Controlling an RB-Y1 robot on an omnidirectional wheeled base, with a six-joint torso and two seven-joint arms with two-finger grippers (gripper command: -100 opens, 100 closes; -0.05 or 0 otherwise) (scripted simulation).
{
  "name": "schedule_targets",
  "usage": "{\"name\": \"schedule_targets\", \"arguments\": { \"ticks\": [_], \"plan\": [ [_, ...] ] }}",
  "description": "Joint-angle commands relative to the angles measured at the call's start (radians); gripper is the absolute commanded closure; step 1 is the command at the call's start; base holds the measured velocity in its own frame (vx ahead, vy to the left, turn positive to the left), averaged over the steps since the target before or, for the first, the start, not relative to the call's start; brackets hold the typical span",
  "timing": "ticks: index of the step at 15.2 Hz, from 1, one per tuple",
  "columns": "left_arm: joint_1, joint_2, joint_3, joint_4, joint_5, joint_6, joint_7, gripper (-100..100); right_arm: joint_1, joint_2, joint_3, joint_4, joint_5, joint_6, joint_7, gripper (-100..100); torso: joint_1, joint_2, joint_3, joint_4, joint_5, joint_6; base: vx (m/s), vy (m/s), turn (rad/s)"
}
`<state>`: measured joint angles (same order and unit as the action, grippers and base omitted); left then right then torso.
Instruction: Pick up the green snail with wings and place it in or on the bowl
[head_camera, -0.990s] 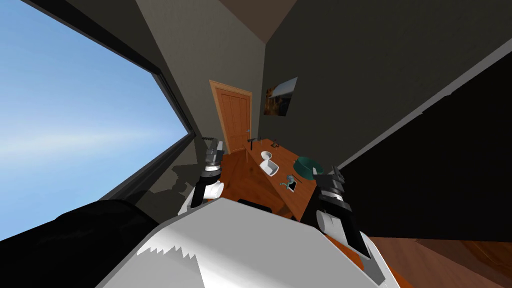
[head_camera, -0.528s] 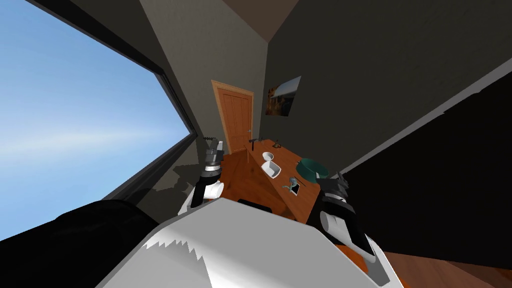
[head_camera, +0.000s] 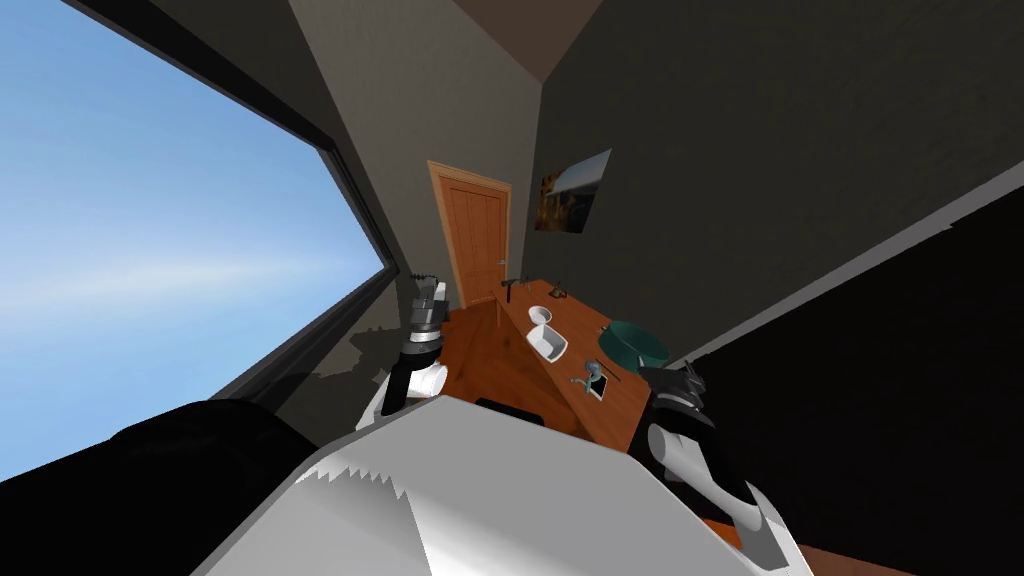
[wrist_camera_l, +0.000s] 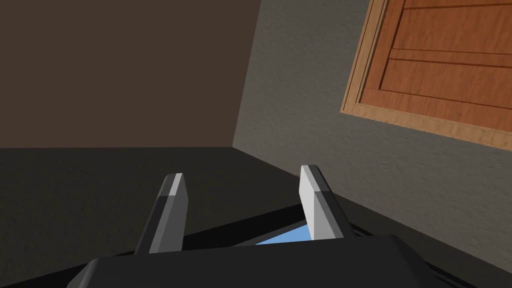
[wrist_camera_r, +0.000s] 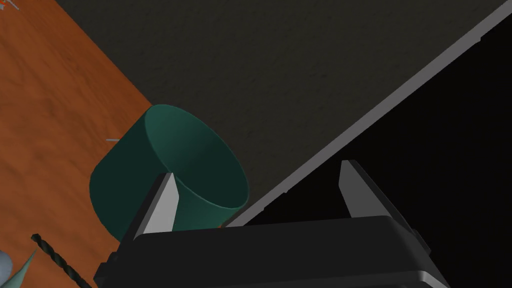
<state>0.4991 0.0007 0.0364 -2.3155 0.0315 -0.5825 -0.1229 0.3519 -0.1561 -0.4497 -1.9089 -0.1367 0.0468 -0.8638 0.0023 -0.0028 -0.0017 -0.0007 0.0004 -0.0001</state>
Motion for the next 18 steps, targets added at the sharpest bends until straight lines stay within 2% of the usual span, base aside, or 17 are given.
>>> {"name": "schedule_targets", "arguments": {
  "ticks": [1,2,3,5,6,8,9,11,12,14,15,16,17,18],
  "plan": [
    [0.0,0.0,0.0,0.0,0.0,0.0,0.0,0,-0.009,-0.004,-0.025,0.029,-0.016,0.042,-0.05,-100,0.0,0.0,0.0,0.0,0.0,0.0,0.04,0.032,0.05],
    [0.0,0.0,0.0,0.0,0.0,0.0,0.0,0,-0.009,-0.004,-0.025,0.029,-0.016,0.042,-0.054,-100,0.0,0.0,0.0,0.0,0.0,0.0,0.031,0.019,0.015],
    [0.0,0.0,0.0,0.0,0.0,0.0,0.0,0,-0.026,-0.003,-0.058,0.066,-0.033,0.084,-0.084,-100,0.0,0.0,0.0,0.0,0.0,0.0,0.039,0.023,0.056],
    [0.0,0.0,0.0,0.0,0.0,0.0,0.0,0,-0.026,-0.003,-0.058,0.066,-0.033,0.095,-0.107,-100,-0.001,0.0,0.0,0.0,0.0,0.0,0.037,0.023,0.031],
    [0.0,0.0,0.0,0.0,0.0,0.0,0.0,0,-0.043,-0.002,-0.09,0.104,-0.051,0.121,-0.142,-100,-0.001,0.0,0.0,0.0,0.0,0.0,0.036,0.027,0.04],
    [0.0,0.0,0.0,0.0,0.0,0.0,0.0,0,-0.043,-0.002,-0.09,0.104,-0.051,0.149,-0.159,-100,0.0,0.0,0.0,0.0,0.0,0.0,0.035,0.029,0.034],
    [0.0,0.0,0.0,0.0,0.0,0.0,0.0,0,-0.06,-0.002,-0.122,0.142,-0.068,0.18,-0.196,-100,0.0,0.0,0.0,0.0,0.0,0.0,0.039,0.029,0.046],
    [0.0,0.0,0.0,0.0,0.0,0.0,0.0,0,-0.06,-0.002,-0.122,0.142,-0.068,0.202,-0.211,-100,0.0,0.0,0.0,0.0,0.0,0.0,0.04,0.027,0.035],
    [0.0,0.0,0.0,0.0,0.0,0.0,0.0,0,-0.078,-0.002,-0.153,0.181,-0.085,0.23,-0.248,-100,0.0,0.0,0.0,0.0,0.0,0.0,0.035,0.024,0.056],
    [0.0,0.0,0.0,0.0,0.0,0.0,0.0,0,-0.078,-0.002,-0.153,0.181,-0.085,0.256,-0.262,-100,0.0,0.0,0.0,0.0,0.0,0.0,0.036,0.026,0.031],
    [0.0,0.0,0.0,0.0,0.0,0.0,0.0,0,-0.096,-0.003,-0.185,0.22,-0.102,0.294,-0.3,-100,0.0,0.0,0.0,0.0,0.0,0.0,0.041,0.033,0.044],
    [0.0,0.0,0.0,0.0,0.0,0.0,0.0,0,-0.096,-0.003,-0.185,0.22,-0.102,0.309,-0.312,-100,0.0,0.0,0.0,0.0,0.0,0.0,0.045,0.035,0.046],
    [0.0,0.0,0.0,0.0,0.0,0.0,0.0,0,-0.113,-0.003,-0.215,0.246,-0.119,0.337,-0.337,-100,0.0,0.0,0.0,0.0,0.0,0.0,0.055,0.032,0.06],
    [0.0,0.0,0.0,0.0,0.0,0.0,0.0,0,-0.113,-0.003,-0.215,0.258,-0.119,0.355,-0.358,-100,0.0,-0.001,0.0,0.0,0.0,0.0,0.06,0.032,0.047]
  ]
}}
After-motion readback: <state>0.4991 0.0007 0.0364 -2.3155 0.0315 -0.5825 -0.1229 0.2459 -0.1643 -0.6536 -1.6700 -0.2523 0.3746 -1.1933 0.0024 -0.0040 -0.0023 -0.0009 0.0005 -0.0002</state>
